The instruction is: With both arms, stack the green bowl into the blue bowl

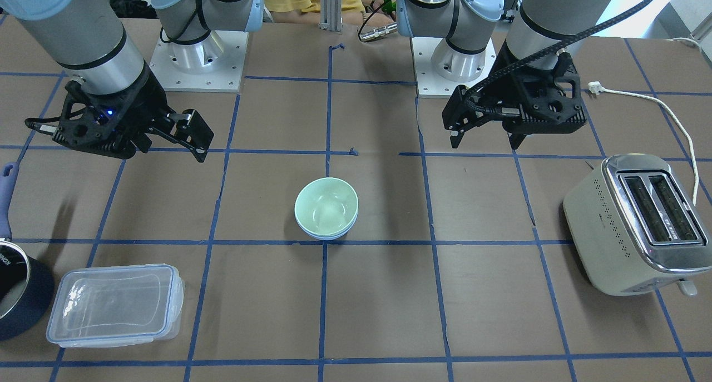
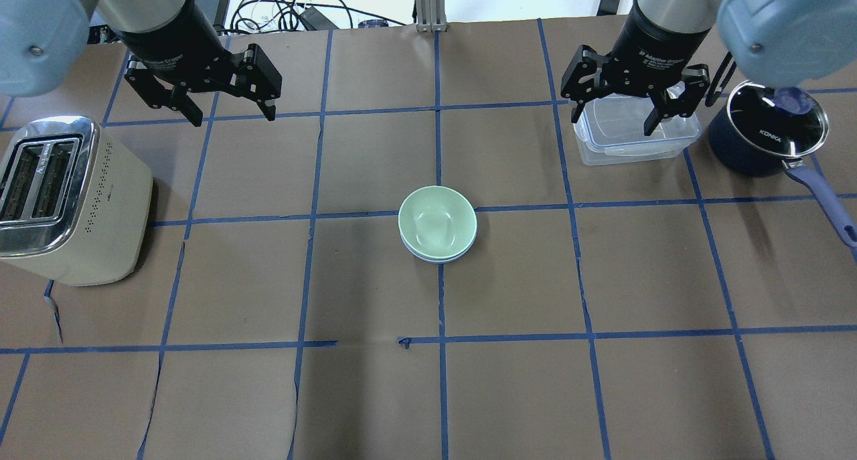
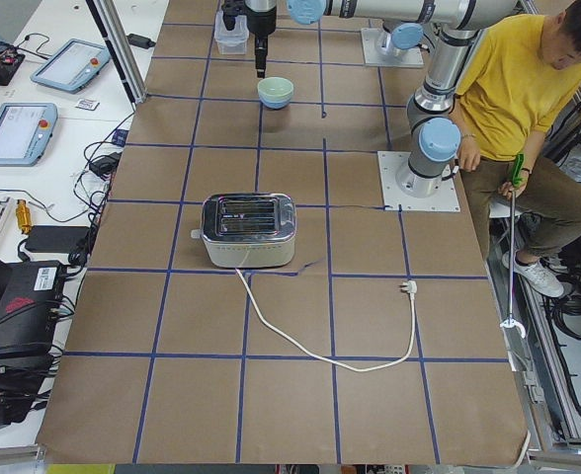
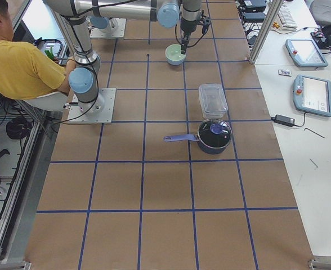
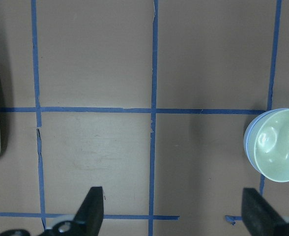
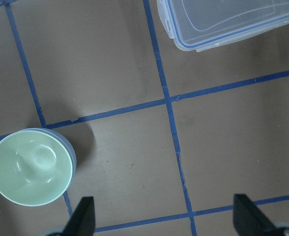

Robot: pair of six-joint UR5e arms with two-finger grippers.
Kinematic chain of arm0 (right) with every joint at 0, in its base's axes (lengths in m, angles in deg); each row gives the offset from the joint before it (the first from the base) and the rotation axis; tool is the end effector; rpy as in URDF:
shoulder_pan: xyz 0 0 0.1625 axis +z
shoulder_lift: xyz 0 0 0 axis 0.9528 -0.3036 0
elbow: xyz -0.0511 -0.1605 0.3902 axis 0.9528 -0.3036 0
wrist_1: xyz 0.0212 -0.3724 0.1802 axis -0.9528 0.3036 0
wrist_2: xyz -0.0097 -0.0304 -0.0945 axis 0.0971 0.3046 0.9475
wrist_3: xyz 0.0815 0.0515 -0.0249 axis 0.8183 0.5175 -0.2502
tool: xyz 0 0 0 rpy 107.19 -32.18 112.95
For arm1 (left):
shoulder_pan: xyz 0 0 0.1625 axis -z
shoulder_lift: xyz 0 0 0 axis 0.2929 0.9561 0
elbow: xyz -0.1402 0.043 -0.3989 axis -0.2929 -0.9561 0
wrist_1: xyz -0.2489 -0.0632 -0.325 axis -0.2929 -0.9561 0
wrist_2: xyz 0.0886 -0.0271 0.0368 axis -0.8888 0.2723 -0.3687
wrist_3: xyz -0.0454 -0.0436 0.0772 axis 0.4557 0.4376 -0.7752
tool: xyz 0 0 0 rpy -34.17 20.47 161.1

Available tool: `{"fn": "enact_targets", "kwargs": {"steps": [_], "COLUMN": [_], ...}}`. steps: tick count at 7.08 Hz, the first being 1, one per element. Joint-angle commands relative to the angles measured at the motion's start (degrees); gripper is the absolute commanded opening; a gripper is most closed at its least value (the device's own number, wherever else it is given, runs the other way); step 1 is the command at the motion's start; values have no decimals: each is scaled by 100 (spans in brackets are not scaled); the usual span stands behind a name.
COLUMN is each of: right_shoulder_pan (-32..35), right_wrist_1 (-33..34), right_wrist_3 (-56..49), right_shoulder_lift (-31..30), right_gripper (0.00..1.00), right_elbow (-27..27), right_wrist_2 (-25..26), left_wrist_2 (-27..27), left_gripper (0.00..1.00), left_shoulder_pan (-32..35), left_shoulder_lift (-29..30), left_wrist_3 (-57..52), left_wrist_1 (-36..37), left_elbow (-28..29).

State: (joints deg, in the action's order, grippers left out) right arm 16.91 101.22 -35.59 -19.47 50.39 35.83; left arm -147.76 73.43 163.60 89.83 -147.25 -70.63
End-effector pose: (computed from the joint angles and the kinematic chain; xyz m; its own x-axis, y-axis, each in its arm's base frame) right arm 0.1310 -0.5199 0.4608 -0.9825 0.1815 -0.0429 0.1805 0.9832 0.0261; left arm -0.1352 -0.5189 0.4992 -0.9994 -0.0256 -0.0218 -0.0255 0.9997 -0.0033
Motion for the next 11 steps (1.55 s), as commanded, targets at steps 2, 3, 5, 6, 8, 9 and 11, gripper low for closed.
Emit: {"fn": "enact_targets", "kwargs": {"steps": [2,3,5,6,8,9,11], "right_shoulder_pan": [-29,-29,-38,-47,-38,-47,-47], "right_wrist_1": [-84,-93,-136,-337,-287,-278,-286], "right_wrist_3": [-463,-480,-507,-751,-824,-823,-815], "right_shoulder_lift": [-379,-484,-512,-538,-573,-573,-573], "right_gripper": [100,100,100,100,100,100,100], "right_elbow": [311,338,338,338,330,330,330], "right_wrist_2": [408,373,329,320,364,364,364], "left_wrist_2": [-7,2,2,-7,2,2,2], "left_gripper": [100,100,100,100,100,100,100], "left_shoulder_pan": [6,6,6,6,6,6,6], "left_shoulder_lift": [-9,0,0,-9,-9,-9,-9], "left_wrist_3": [0,0,0,0,0,0,0], "left_wrist_1": [0,0,0,0,0,0,0], "left_elbow": [-8,1,1,-8,-8,-8,-8]}}
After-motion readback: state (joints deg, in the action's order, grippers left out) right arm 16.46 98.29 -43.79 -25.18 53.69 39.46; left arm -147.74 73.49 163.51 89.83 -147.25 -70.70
